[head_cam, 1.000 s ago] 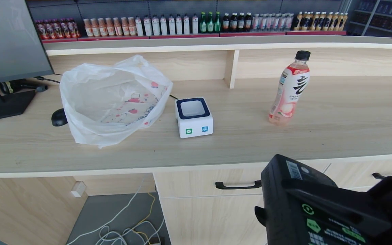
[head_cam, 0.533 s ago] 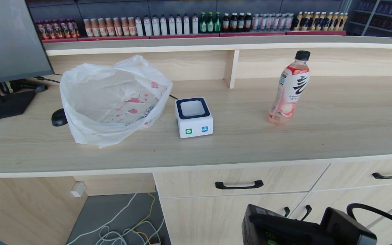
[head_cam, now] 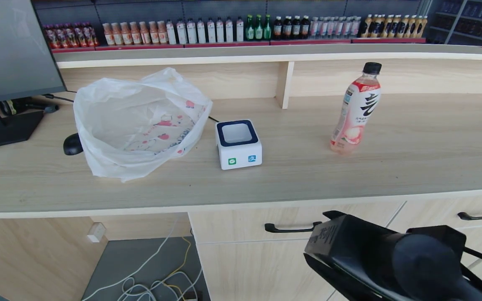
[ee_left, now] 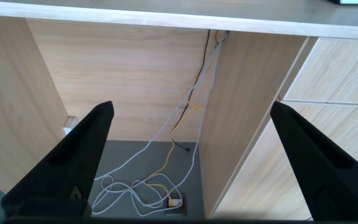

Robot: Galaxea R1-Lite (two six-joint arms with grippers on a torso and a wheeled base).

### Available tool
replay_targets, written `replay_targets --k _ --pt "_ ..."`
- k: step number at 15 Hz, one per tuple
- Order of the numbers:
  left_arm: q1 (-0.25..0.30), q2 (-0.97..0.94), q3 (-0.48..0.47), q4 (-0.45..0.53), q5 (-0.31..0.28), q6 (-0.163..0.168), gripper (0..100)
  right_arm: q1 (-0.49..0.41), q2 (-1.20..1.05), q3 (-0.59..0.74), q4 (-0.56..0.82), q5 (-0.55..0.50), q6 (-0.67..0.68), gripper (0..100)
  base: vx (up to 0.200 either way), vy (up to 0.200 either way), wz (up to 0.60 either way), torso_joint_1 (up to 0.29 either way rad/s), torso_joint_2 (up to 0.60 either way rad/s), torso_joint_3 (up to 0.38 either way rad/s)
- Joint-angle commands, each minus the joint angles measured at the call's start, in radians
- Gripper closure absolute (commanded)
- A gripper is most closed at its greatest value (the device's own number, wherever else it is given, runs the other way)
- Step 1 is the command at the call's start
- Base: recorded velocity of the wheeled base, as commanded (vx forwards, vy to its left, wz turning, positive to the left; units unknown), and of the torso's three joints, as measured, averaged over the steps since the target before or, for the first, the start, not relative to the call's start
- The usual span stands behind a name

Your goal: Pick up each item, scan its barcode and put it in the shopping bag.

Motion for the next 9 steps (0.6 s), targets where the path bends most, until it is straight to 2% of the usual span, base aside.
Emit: replay_targets --k 1,3,6,8,9 --pt "0.000 0.000 0.000 0.000 0.000 0.000 0 -0.015 0.025 -0.082 -0.002 -0.092 0.148 100 0.000 0.000 0.00 0.000 0.00 0.000" --pt "0.000 0.000 0.000 0.000 0.000 0.000 0 -0.056 0.061 -0.160 -0.002 -0.137 0.316 100 0.000 0.000 0.00 0.000 0.00 0.000" --pt "0.000 0.000 0.000 0.000 0.000 0.000 0 -0.214 0.087 -0.190 -0.002 -0.141 0.474 100 0.000 0.000 0.00 0.000 0.00 0.000" --pt "0.000 0.000 0.000 0.000 0.000 0.000 0 -0.313 0.099 -0.214 -0.002 -0.140 0.495 100 0.000 0.000 0.00 0.000 0.00 0.000" --pt "0.000 0.000 0.000 0.000 0.000 0.000 0 -0.323 0.105 -0.222 -0.002 -0.141 0.498 100 0.000 0.000 0.00 0.000 0.00 0.000"
